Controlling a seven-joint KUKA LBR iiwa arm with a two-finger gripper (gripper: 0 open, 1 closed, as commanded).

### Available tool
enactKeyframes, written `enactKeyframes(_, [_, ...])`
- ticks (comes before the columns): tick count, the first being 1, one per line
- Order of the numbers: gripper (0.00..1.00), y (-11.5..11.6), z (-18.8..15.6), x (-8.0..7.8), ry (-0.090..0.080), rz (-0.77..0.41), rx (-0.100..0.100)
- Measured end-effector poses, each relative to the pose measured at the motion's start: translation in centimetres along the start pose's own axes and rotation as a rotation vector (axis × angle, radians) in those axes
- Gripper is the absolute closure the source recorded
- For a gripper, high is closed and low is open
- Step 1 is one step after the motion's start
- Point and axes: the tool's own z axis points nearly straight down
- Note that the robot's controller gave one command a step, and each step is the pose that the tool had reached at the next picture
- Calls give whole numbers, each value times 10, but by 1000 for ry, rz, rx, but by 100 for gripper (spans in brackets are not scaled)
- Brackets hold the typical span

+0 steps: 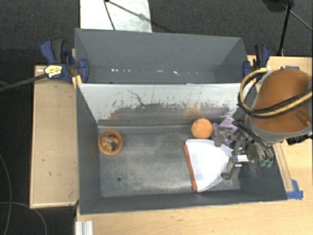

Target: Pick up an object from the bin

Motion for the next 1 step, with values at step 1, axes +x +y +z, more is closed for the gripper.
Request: enactKeyframes(1, [0, -15, 23, -1, -9, -50, 2])
